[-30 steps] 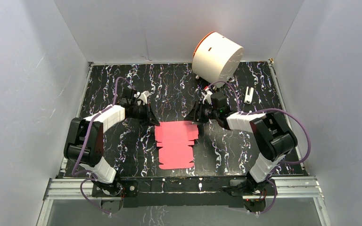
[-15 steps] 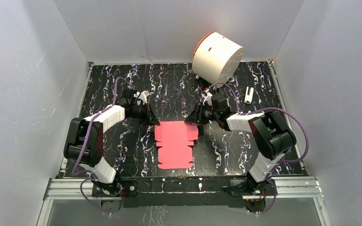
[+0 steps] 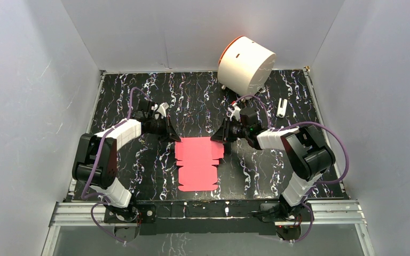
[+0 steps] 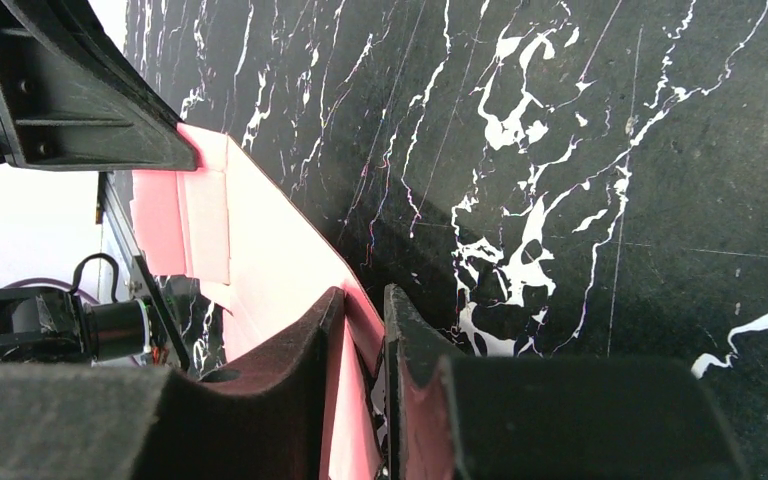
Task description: Fold the paper box
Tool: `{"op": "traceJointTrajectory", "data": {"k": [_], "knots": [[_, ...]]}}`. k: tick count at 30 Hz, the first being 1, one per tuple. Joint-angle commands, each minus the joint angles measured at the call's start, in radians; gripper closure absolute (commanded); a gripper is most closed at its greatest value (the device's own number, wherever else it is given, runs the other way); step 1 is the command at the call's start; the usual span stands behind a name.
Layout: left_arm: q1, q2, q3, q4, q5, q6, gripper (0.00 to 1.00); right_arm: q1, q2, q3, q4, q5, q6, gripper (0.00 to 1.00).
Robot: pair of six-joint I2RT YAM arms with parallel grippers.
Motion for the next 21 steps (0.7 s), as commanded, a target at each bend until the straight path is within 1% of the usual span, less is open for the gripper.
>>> {"op": "traceJointTrajectory", "data": {"k": [1,2,6,10,12,17,21], "knots": [[0.004,-0.052,-0.004,-0.024,-0.003,-0.005,1.0,-0.003,-0.006,0.0,0.038,-0.019,-0.024,0.72],[0.004,-0.051,-0.004,-0.027,-0.007,-0.005,1.0,-0.004,-0.007,0.002,0.032,-0.019,-0.028,0.73],[0.004,-0.048,-0.002,-0.037,-0.027,-0.009,1.0,-0.003,-0.015,0.005,0.016,-0.014,-0.044,0.84],[0.003,-0.052,-0.001,-0.037,-0.034,-0.016,1.0,-0.003,-0.022,0.031,-0.044,0.014,-0.067,0.88],[0.003,-0.059,-0.001,-0.037,-0.039,-0.022,0.99,0.004,-0.027,0.055,-0.099,0.05,-0.089,0.92],[-0.001,-0.085,-0.002,-0.028,-0.041,-0.043,0.99,0.032,-0.03,0.151,-0.295,0.196,-0.16,0.93],[-0.018,-0.089,-0.009,-0.019,-0.043,-0.066,0.98,0.09,-0.008,0.248,-0.445,0.348,-0.202,0.93]]}}
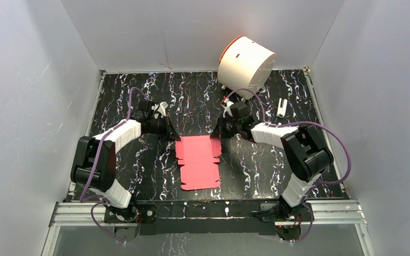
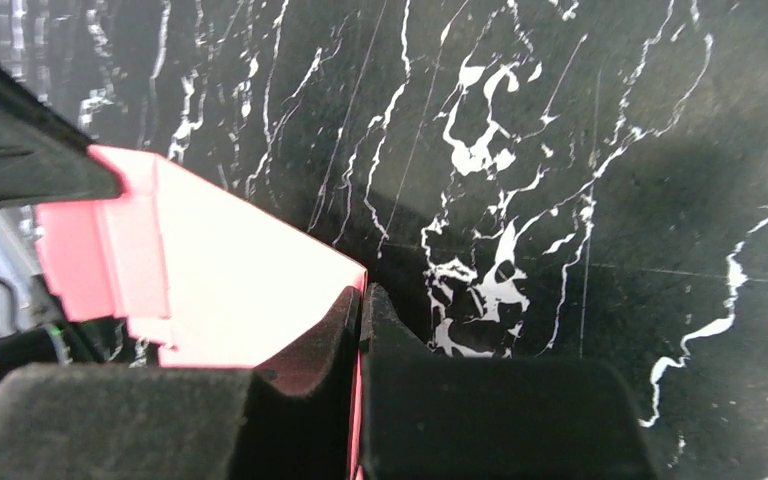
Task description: Fold the paper box
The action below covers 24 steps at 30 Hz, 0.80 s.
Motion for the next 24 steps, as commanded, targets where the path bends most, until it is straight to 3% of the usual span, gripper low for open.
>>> {"op": "traceJointTrajectory", "data": {"k": [1,9,13,20,24], "knots": [[-0.017,-0.064,-0.012,-0.004,-0.008,-0.037,0.98,0.058,0.005,0.137,-0.235,0.245,-0.101,0.93],[-0.046,-0.071,-0.07,0.074,-0.041,-0.132,0.96,0.196,0.134,0.397,-0.565,0.633,-0.142,0.93],[-0.048,-0.077,-0.109,0.132,-0.05,-0.19,0.96,0.235,0.201,0.49,-0.669,0.747,-0.147,0.93],[-0.048,-0.07,-0.144,0.166,-0.065,-0.215,0.95,0.261,0.247,0.535,-0.703,0.79,-0.153,0.93],[-0.048,-0.074,-0.148,0.158,-0.091,-0.212,0.94,0.258,0.206,0.511,-0.64,0.735,-0.184,0.84]]}}
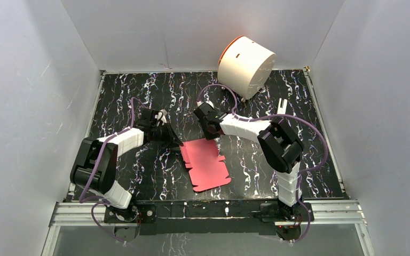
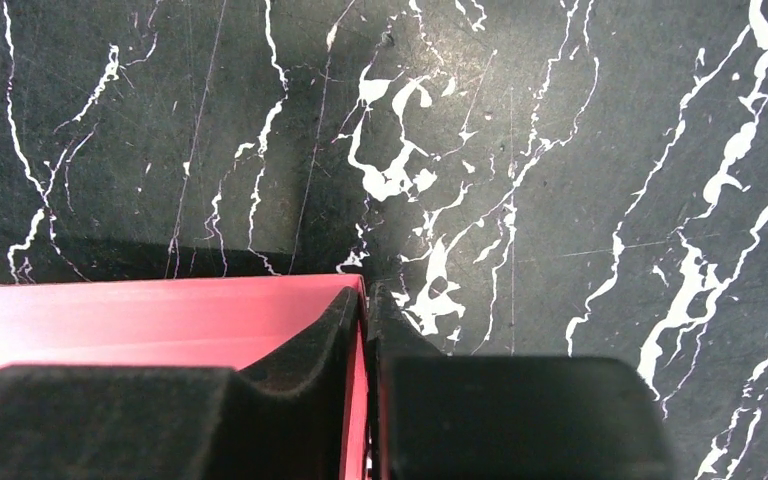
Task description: Fold the paper box
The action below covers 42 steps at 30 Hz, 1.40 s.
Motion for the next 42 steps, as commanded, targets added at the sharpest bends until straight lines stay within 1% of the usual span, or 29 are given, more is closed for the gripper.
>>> {"op": "traceJointTrajectory", "data": {"k": [1,4,7,10,14,18,22,26,32,39,42], "knots": [[0.001,-0.049,-0.004,-0.014,-0.026,-0.006,0.93,-0.02,-0.057,-0.002,0.033,0.02,-0.049,0.8],[0.0,-0.049,-0.002,-0.029,-0.05,0.0,0.92,-0.046,-0.116,-0.036,0.075,-0.048,-0.052,0.67],[0.001,-0.046,0.0,-0.035,-0.062,0.001,0.88,-0.083,-0.199,-0.104,0.154,-0.152,-0.05,0.56],[0.0,-0.046,0.004,-0.039,-0.071,0.0,0.83,-0.116,-0.289,-0.194,0.251,-0.253,-0.037,0.5],[0.0,-0.06,0.004,-0.061,-0.09,0.01,0.73,-0.155,-0.382,-0.303,0.327,-0.354,0.001,0.44],[0.001,-0.106,-0.01,-0.099,-0.119,0.021,0.64,-0.199,-0.468,-0.428,0.407,-0.428,0.049,0.38],[0.001,-0.164,-0.045,-0.118,-0.102,0.015,0.6,-0.219,-0.557,-0.559,0.501,-0.471,0.085,0.28],[-0.01,-0.192,-0.09,-0.108,-0.046,-0.007,0.59,-0.222,-0.624,-0.666,0.587,-0.483,0.125,0.24],[-0.064,-0.181,-0.141,-0.062,-0.07,-0.058,0.59,-0.222,-0.683,-0.8,0.696,-0.491,0.193,0.2],[-0.116,-0.115,-0.15,0.009,-0.099,-0.093,0.6,-0.222,-0.696,-0.883,0.79,-0.518,0.25,0.2],[-0.13,-0.085,-0.15,0.04,-0.099,-0.109,0.62,-0.222,-0.689,-0.899,0.814,-0.521,0.264,0.2]]}}
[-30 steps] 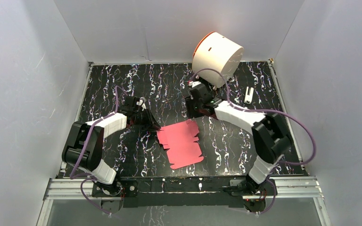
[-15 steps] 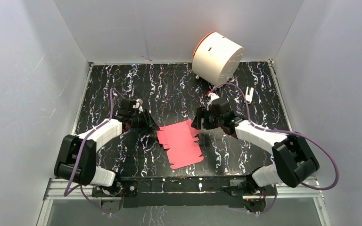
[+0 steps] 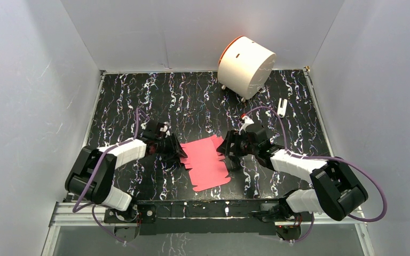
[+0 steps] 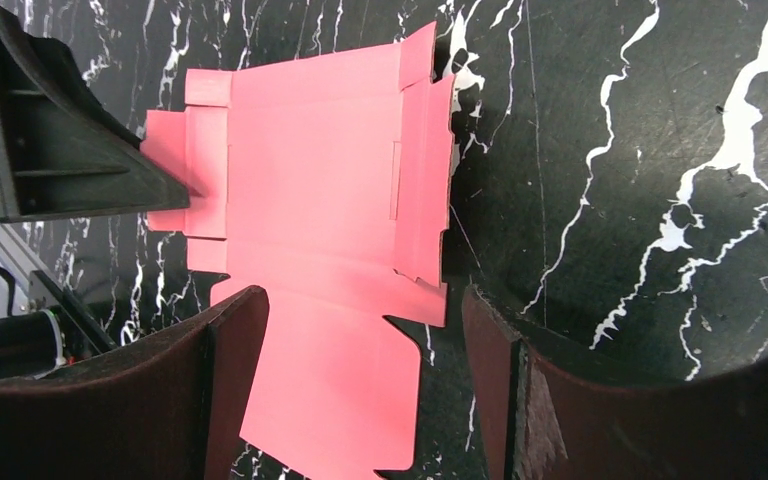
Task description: Fold the paper box
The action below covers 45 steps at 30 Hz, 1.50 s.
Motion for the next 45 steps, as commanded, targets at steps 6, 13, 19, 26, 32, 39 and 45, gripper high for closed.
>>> {"op": "traceJointTrajectory", "data": {"k": [6,13,19,26,32,39,45], "knots": [[-0.019,0.011,-0.011,0.077,-0.003,-0.06,0.76,-0.005,-0.011,-0.039,0.13,-0.013,0.046,0.19],[-0.018,-0.046,-0.048,0.147,0.027,-0.141,0.88,-0.027,0.009,-0.08,0.169,-0.038,0.07,0.19],[-0.006,-0.105,-0.073,0.18,0.047,-0.179,0.89,-0.053,-0.003,-0.106,0.184,-0.053,0.078,0.19],[0.007,-0.13,-0.125,0.309,0.132,-0.26,0.88,-0.094,0.056,-0.15,0.277,-0.129,0.114,0.21],[0.017,-0.2,-0.155,0.382,0.153,-0.32,0.87,-0.109,0.079,-0.174,0.333,-0.168,0.145,0.21],[0.022,-0.255,-0.183,0.436,0.165,-0.37,0.86,-0.122,0.111,-0.193,0.387,-0.2,0.193,0.22],[0.023,-0.257,-0.146,0.312,0.106,-0.28,0.82,-0.124,0.119,-0.192,0.399,-0.198,0.199,0.22]]}}
